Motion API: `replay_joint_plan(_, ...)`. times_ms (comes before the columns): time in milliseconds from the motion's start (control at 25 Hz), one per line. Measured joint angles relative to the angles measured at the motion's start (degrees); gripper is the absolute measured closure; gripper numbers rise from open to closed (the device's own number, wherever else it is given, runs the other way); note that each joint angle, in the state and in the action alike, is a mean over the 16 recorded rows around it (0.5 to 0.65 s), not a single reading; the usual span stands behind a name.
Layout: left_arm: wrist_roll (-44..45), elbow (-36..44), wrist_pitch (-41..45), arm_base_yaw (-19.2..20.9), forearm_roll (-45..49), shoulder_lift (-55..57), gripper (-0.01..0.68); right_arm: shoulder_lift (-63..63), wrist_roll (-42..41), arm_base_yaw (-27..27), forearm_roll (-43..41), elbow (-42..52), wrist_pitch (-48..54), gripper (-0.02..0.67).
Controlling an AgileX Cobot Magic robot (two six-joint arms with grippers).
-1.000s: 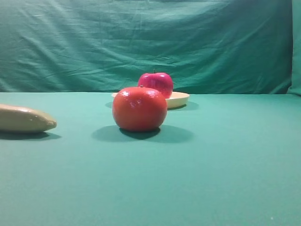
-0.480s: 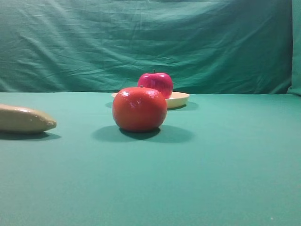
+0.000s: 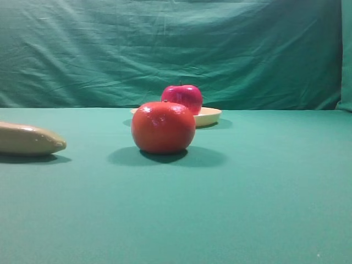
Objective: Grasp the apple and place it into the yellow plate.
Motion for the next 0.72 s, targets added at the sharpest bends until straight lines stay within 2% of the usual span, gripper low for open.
replay_joint_plan(360, 0.0, 0.0, 0.0, 0.0, 0.0, 0.0, 0.516, -11.55, 0.32, -10.0, 0.03, 12.48, -7.38, 0.649)
replay_joint_plan(720, 0.0, 0.0, 0.0, 0.0, 0.0, 0.0, 0.516, -18.22, 0.33, -13.78, 1.22, 24.96, -16.86, 0.649)
